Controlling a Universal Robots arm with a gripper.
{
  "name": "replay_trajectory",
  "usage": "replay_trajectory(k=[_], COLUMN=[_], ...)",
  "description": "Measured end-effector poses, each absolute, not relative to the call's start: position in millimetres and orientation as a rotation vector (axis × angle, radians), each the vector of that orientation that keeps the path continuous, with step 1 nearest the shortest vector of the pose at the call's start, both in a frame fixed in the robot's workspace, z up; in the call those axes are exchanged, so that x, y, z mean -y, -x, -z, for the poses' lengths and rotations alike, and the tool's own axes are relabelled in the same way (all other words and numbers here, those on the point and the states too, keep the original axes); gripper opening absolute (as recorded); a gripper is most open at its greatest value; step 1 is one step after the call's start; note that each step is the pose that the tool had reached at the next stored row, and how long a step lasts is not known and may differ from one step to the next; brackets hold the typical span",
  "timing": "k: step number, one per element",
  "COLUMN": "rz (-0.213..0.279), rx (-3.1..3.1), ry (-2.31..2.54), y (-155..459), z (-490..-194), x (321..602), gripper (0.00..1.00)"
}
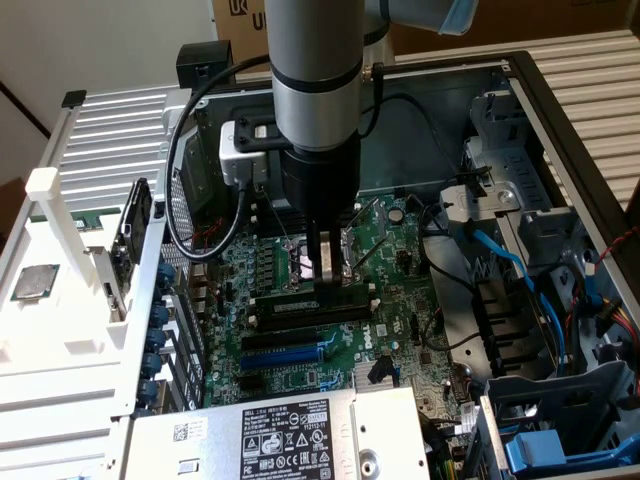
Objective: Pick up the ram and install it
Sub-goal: 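Insert the ram into the slot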
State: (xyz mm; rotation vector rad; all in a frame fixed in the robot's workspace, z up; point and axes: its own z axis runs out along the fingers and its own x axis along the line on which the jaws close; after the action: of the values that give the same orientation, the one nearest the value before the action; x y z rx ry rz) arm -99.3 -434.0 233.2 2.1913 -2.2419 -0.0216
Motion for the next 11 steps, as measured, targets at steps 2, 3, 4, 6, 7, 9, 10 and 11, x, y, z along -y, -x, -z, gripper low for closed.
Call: replay_trajectory(k=[2,3,4,6,7,9,10,11], rz=[0.019,0.017,0.016,0.015,0.015,0.015,0.015,0.015], rx=[2.243,2.244,2.244,2.245,2.245,2.245,2.245,2.245], ry=[-2.192,-2.193,-2.194,-2.194,-2.194,-2.195,-2.195,-2.195], y=[99.3,99.4,99.6,99.8,99.8,99.8,99.9,99.8], z=[-233.3,-233.1,-232.9,-232.9,-232.9,-232.9,-233.0,-233.2], x=[433.9,434.0,434.1,434.3,434.3,434.4,434.4,434.4], gripper=[0.12,0.12,0.12,0.12,0.12,0.12,0.12,0.12])
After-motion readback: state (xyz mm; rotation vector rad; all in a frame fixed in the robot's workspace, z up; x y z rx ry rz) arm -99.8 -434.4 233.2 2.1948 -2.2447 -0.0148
